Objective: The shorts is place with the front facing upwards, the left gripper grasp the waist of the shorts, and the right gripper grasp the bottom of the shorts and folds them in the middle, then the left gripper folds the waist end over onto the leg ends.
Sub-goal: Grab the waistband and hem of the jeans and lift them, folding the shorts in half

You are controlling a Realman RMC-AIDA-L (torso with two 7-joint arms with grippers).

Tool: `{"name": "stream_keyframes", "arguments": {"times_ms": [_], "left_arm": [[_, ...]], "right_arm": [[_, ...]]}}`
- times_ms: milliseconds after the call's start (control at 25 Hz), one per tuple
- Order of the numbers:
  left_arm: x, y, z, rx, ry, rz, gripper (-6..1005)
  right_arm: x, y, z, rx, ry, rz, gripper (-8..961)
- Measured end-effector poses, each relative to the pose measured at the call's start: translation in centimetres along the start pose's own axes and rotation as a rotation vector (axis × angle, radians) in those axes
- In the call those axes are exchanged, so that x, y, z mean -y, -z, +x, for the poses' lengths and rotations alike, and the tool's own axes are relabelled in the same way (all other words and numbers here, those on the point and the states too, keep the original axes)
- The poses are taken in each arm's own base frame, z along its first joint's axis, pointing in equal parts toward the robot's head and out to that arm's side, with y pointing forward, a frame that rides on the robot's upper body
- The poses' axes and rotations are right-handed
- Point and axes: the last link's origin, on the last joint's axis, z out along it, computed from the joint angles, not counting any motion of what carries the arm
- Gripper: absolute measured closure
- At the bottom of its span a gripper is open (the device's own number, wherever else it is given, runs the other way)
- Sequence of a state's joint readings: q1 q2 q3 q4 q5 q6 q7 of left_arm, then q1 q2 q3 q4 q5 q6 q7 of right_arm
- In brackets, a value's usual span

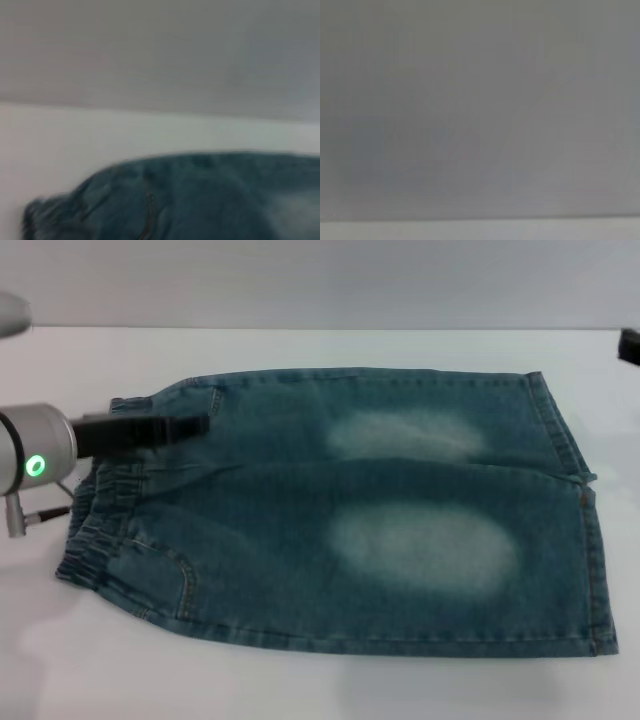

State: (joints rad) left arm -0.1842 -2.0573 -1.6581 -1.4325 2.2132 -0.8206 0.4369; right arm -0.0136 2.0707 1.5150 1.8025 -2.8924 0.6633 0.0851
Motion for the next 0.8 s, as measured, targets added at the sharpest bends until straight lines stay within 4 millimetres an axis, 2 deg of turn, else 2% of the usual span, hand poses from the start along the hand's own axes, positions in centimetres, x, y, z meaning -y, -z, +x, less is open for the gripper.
{"name": "stream_keyframes", "arguments": {"times_ms": [160,400,640,760,800], "left_arm": [[-0.4,1.2,1.3,-0.072,-0.031,-0.019,274],[-0.2,2.6,2.6,-0.111,-0.076,-0.028,133],[-0.2,3.1,2.8,-0.112,-0.114,-0.005,137],[0.3,3.1,2.4,-0.091,-0.094,0.028,139],[1.0,3.3,1.8,-0.065,-0.057,0.07,140]], "right_arm": [[-0.8,0.2,-0.9,0.015,-0.024,-0.038,144],[-1.2,0.8,-1.2,0.006,-0.027,-0.051,145],[-1.5,0.5,-0.8,-0.035,-0.02,-0.059,145],[-1.8,0.1,-0.7,-0.067,-0.01,-0.068,145],[-1.9,0.1,-0.6,-0.082,-0.007,-0.071,146]]}}
